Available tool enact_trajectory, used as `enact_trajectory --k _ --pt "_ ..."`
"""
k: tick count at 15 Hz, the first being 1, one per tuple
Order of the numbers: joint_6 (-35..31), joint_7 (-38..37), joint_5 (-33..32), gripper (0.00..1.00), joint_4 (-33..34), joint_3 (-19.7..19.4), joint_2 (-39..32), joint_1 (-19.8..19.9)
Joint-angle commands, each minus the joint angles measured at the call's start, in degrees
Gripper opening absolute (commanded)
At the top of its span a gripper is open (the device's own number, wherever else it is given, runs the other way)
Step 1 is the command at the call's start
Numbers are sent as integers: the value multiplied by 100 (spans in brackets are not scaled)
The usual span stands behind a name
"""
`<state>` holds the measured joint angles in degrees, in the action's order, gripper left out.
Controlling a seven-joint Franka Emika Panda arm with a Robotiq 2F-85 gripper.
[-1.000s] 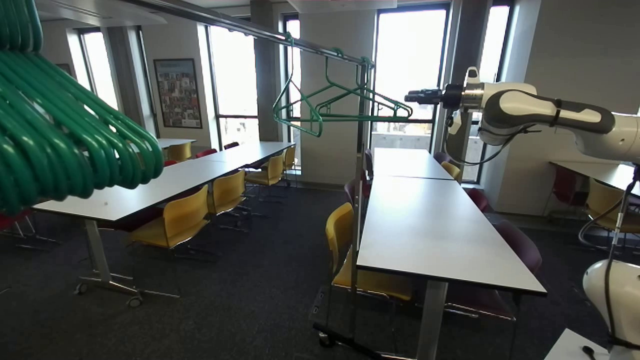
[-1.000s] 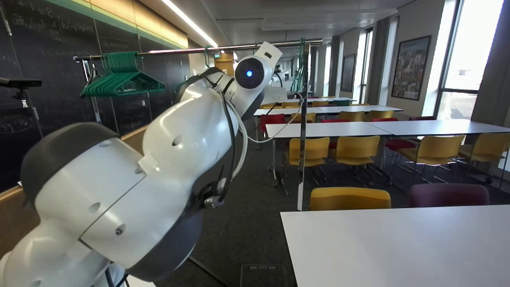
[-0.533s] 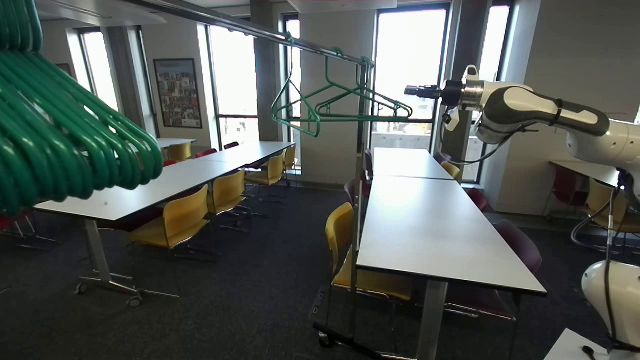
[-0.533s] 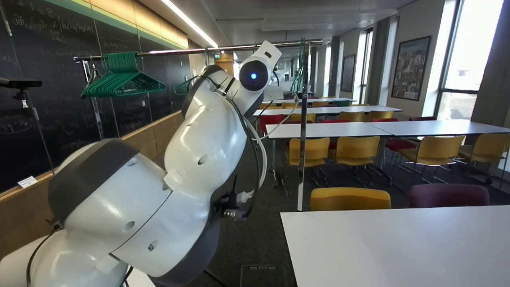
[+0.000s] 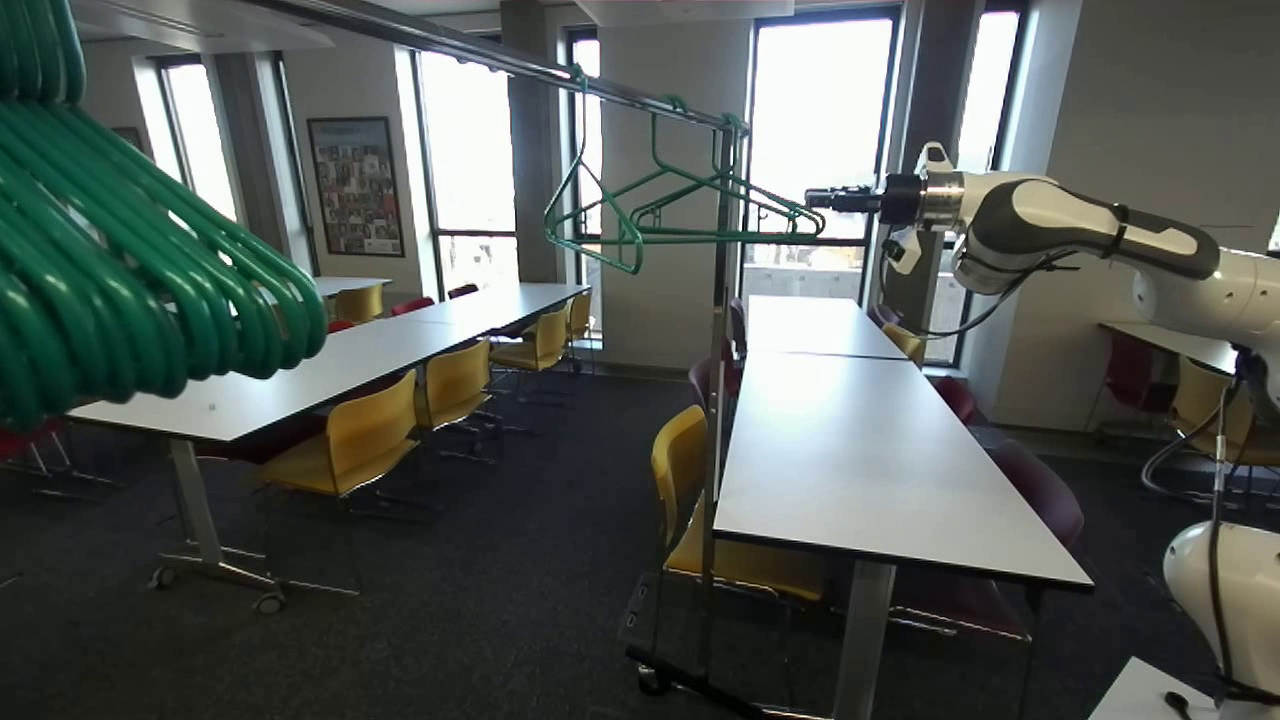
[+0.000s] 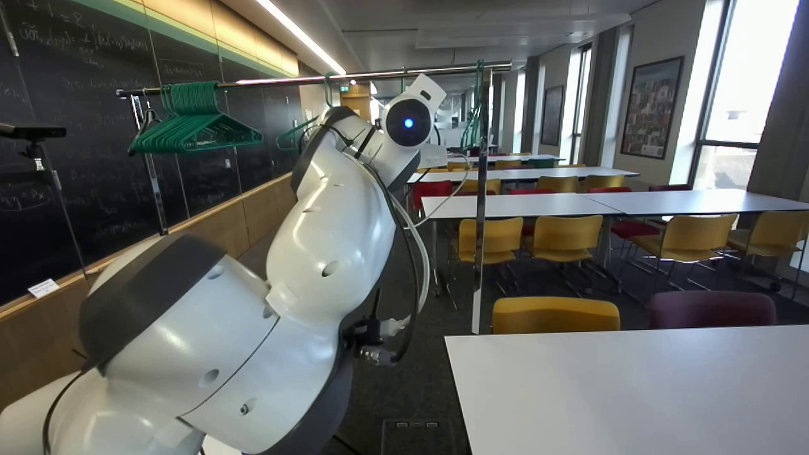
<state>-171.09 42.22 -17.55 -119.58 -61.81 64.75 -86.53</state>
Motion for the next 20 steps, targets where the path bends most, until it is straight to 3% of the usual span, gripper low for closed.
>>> enact_trajectory --k 1,5,9,10,11,20 --pt "149 251 58 100 -195 33 234 111" --pt "128 253 61 100 -433 -45 246 195" --pt "71 278 63 100 -390 -94 154 -18" --pt "25 298 48 75 -368 -103 123 -68" --pt "7 328 49 74 -359 -102 135 -110" --pt "-42 411 62 6 -387 -113 107 -59"
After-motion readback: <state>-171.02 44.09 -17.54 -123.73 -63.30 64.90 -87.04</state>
